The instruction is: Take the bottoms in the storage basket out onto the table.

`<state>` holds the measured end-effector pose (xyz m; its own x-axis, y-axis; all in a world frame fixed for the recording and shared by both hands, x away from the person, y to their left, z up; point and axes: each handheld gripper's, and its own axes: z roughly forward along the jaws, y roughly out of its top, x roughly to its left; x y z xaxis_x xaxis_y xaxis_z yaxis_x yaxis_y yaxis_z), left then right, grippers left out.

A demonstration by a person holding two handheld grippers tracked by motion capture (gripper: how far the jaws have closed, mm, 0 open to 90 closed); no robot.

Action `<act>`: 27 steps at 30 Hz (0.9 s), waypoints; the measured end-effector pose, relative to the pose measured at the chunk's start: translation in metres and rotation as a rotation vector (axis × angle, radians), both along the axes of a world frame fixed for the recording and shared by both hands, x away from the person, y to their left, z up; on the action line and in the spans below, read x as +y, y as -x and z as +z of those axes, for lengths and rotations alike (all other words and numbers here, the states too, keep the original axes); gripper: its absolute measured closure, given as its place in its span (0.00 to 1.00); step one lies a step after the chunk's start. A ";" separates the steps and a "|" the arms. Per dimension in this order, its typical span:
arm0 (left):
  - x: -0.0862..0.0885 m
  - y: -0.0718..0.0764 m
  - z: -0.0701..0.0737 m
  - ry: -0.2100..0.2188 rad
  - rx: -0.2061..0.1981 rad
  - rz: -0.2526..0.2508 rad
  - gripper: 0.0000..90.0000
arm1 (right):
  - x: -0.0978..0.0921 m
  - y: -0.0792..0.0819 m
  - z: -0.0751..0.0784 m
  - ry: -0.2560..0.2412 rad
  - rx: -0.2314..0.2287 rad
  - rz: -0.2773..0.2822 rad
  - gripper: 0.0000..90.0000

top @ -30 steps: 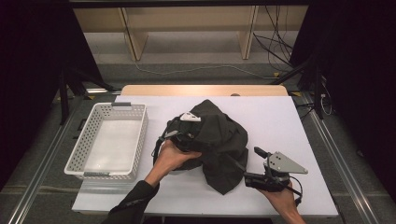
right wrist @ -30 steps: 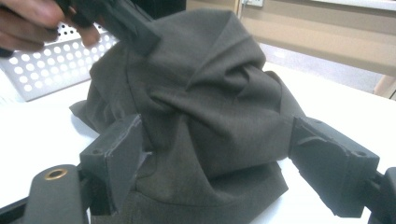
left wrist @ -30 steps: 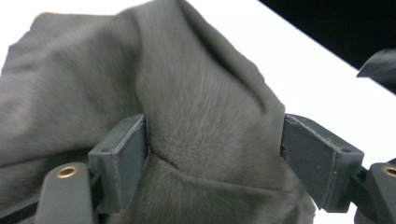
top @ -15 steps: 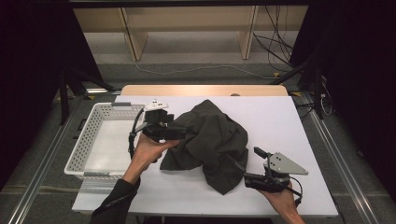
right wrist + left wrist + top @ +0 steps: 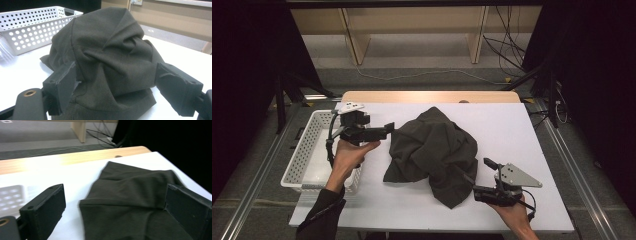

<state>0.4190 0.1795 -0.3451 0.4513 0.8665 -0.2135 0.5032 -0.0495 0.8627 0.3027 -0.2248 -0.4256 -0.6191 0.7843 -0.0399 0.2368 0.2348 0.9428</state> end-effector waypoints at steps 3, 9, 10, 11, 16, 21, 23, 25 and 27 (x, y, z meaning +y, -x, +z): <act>0.011 -0.002 0.000 -0.006 0.003 0.035 0.04 | 0.000 0.000 0.000 -0.002 -0.002 0.001 0.22; 0.035 -0.005 -0.005 -0.002 0.009 0.091 0.06 | 0.000 0.001 0.000 0.001 0.003 0.002 0.22; 0.039 -0.006 -0.005 0.000 0.012 0.098 0.06 | 0.000 0.001 0.000 0.002 0.002 0.005 0.22; 0.042 -0.007 -0.005 0.000 0.014 0.110 0.06 | 0.000 0.001 0.000 0.000 0.003 0.006 0.22; 0.057 -0.011 -0.012 -0.045 0.030 0.171 0.06 | -0.001 0.001 0.000 -0.008 0.000 0.009 0.22; 0.074 -0.015 -0.020 -0.079 0.054 0.232 0.06 | -0.002 0.002 0.000 -0.009 0.000 0.009 0.22; 0.081 -0.017 -0.023 -0.089 0.072 0.249 0.06 | -0.003 0.001 0.000 -0.013 0.002 0.006 0.22; 0.089 -0.018 -0.025 -0.094 0.092 0.266 0.06 | -0.003 0.001 0.000 -0.015 0.002 0.006 0.22; 0.096 -0.019 -0.027 -0.118 0.108 0.284 0.06 | -0.003 0.001 -0.001 -0.014 0.003 0.009 0.22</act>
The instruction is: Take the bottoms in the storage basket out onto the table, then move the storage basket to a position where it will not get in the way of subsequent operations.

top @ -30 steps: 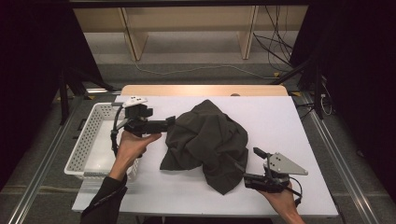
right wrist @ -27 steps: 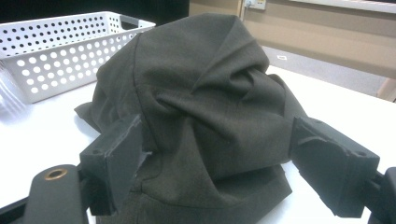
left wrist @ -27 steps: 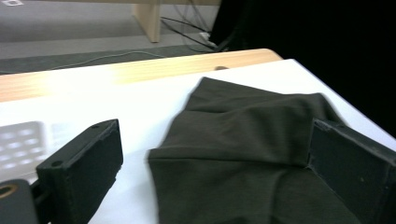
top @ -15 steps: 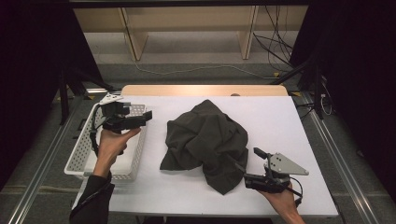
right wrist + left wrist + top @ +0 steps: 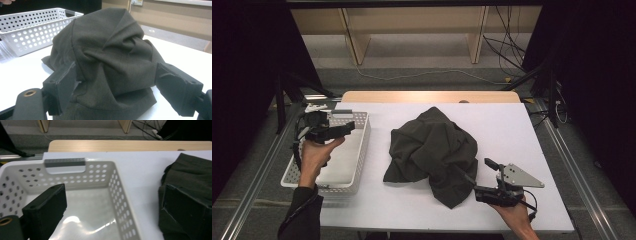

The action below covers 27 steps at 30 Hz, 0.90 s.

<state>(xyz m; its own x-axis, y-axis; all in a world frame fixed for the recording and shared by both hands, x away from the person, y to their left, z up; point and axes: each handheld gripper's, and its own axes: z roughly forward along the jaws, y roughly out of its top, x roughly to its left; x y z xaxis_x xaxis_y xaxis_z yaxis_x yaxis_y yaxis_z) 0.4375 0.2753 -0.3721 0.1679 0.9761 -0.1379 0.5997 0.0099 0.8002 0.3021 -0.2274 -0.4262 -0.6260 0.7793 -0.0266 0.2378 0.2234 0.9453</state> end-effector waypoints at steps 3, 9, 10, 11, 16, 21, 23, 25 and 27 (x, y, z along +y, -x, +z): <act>0.010 0.000 -0.001 -0.038 0.014 0.027 0.06 | 0.000 0.000 -0.001 0.003 0.004 0.001 0.22; 0.032 0.000 -0.008 -0.061 0.073 0.078 0.08 | 0.000 -0.001 -0.001 -0.001 0.004 -0.005 0.22; 0.034 0.000 -0.011 -0.087 0.089 0.094 0.08 | -0.001 -0.001 -0.001 0.003 0.007 -0.006 0.22; 0.037 0.000 -0.013 -0.114 0.098 0.108 0.08 | 0.000 -0.001 -0.001 0.005 0.009 -0.006 0.22; 0.048 0.002 -0.016 -0.104 0.114 0.132 0.10 | 0.002 -0.001 -0.001 0.005 0.007 -0.003 0.22; 0.058 0.003 -0.019 -0.123 0.152 0.144 0.12 | 0.002 -0.002 -0.001 0.005 0.006 0.002 0.22; 0.062 0.003 -0.020 -0.119 0.161 0.148 0.13 | 0.002 -0.002 -0.001 0.008 0.005 0.005 0.22; 0.065 0.004 -0.021 -0.127 0.176 0.151 0.13 | 0.001 -0.003 -0.001 0.008 0.003 0.004 0.22; 0.069 0.004 -0.022 -0.134 0.188 0.151 0.13 | 0.001 -0.004 -0.001 0.008 0.005 0.004 0.22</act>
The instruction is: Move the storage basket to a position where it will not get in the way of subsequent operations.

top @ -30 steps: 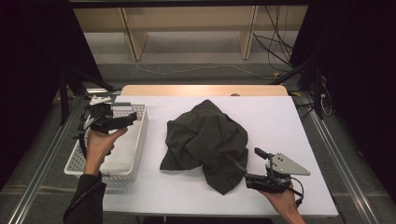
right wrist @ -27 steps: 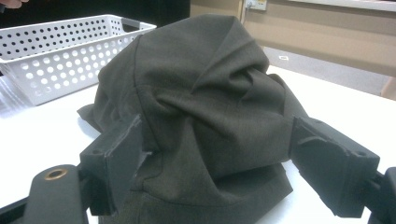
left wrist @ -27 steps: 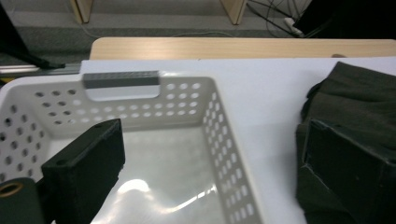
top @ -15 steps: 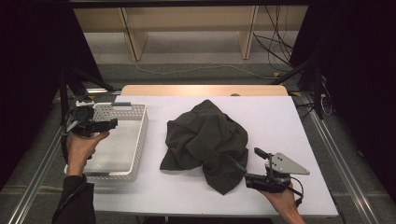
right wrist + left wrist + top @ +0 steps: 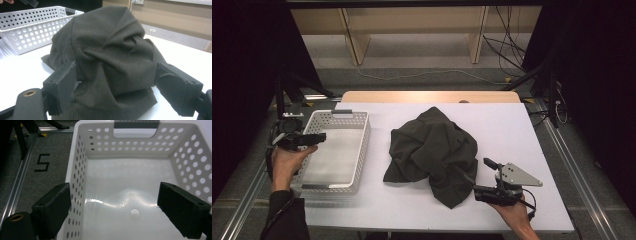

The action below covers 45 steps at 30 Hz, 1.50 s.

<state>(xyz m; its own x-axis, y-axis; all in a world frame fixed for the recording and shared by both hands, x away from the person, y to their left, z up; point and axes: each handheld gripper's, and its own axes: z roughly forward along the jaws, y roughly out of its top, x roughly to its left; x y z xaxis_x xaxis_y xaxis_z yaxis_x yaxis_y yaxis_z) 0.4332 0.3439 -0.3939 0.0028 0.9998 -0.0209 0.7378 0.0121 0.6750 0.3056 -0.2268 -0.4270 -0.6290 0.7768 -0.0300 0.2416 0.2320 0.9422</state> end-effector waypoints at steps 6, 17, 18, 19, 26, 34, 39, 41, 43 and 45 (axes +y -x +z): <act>0.012 0.004 -0.003 -0.027 0.033 0.010 0.19 | 0.003 0.000 0.000 0.008 -0.001 0.002 0.22; 0.039 0.014 -0.006 -0.010 0.075 0.063 0.51 | 0.004 0.001 0.000 0.008 -0.003 0.006 0.22; 0.040 0.014 -0.008 -0.020 0.089 0.062 0.54 | 0.004 0.001 0.000 0.009 -0.004 0.007 0.22; 0.041 0.014 -0.009 -0.032 0.102 0.058 0.57 | 0.004 0.001 0.000 0.009 -0.004 0.006 0.22; 0.043 0.014 -0.015 -0.060 0.125 0.034 0.80 | 0.004 0.002 0.000 0.010 -0.003 0.004 0.22; 0.040 0.012 -0.015 -0.044 0.122 0.024 0.92 | 0.004 0.002 -0.001 0.009 0.000 0.006 0.22; 0.034 0.009 -0.014 -0.029 0.117 0.018 0.93 | 0.004 0.001 -0.001 0.011 0.005 0.007 0.22; 0.032 0.007 -0.014 -0.024 0.111 0.016 0.93 | 0.004 0.001 -0.001 0.009 0.008 0.008 0.22; 0.029 0.006 -0.015 -0.034 0.110 0.008 0.93 | 0.003 0.000 -0.001 0.009 0.008 0.007 0.22; 0.029 0.005 -0.016 -0.030 0.109 0.009 0.93 | 0.003 0.000 -0.001 0.009 0.009 0.008 0.22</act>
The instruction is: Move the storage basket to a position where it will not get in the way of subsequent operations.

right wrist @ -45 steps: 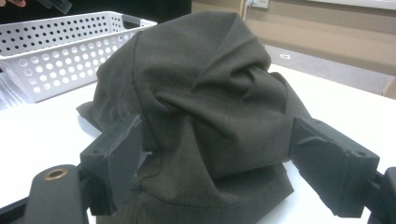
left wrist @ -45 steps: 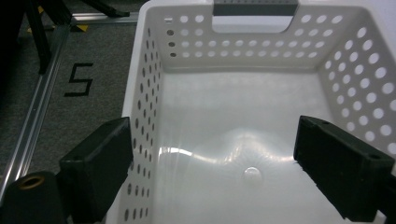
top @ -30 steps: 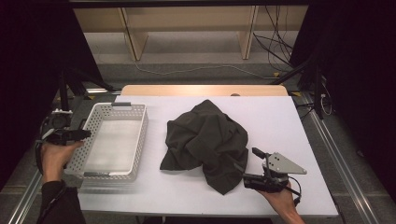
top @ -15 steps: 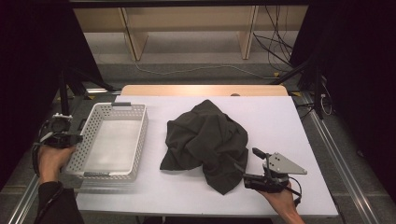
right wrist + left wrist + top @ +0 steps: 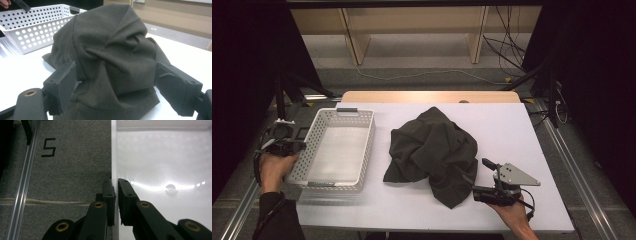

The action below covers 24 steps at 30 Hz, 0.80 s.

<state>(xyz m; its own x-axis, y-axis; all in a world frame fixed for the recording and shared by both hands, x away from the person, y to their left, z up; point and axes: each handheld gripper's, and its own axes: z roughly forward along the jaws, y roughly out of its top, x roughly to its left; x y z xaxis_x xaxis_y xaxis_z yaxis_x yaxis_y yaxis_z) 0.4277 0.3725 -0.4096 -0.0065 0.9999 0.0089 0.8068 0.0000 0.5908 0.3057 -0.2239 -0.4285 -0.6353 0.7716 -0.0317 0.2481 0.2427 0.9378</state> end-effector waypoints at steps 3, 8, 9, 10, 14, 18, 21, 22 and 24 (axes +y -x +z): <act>-0.002 -0.001 0.000 0.003 -0.002 -0.002 0.93 | 0.000 0.000 0.000 -0.003 0.002 -0.001 0.22; -0.002 -0.001 -0.001 -0.008 -0.007 0.001 0.91 | 0.000 0.000 0.000 -0.001 0.002 0.001 0.22; -0.003 -0.001 -0.001 -0.008 -0.014 0.002 0.88 | 0.000 0.000 0.000 -0.001 0.003 0.002 0.22; -0.003 -0.001 0.001 -0.010 -0.018 0.002 0.84 | 0.000 0.000 0.000 -0.001 0.002 0.003 0.22; -0.009 0.000 0.012 -0.009 -0.049 -0.003 0.67 | 0.001 0.001 0.000 0.005 0.005 0.005 0.22; -0.021 -0.001 0.024 0.010 -0.078 -0.010 0.51 | 0.002 0.000 -0.001 0.013 0.011 0.010 0.22; -0.034 -0.002 0.033 0.008 -0.091 -0.022 0.41 | 0.003 0.000 -0.001 0.013 0.016 0.010 0.22; -0.038 -0.002 0.035 0.011 -0.097 -0.032 0.39 | 0.003 0.000 -0.002 0.012 0.016 0.011 0.22; -0.049 -0.003 0.040 0.021 -0.108 -0.047 0.34 | 0.003 0.000 -0.002 0.015 0.019 0.013 0.22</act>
<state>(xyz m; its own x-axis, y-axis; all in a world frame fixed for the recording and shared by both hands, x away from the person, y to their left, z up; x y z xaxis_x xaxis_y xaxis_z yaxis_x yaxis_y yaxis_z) 0.4312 0.3239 -0.3696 0.0404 0.9991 -0.0106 0.7378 -0.0227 0.6747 0.3057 -0.2205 -0.4302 -0.6455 0.7632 -0.0312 0.2625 0.2600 0.9292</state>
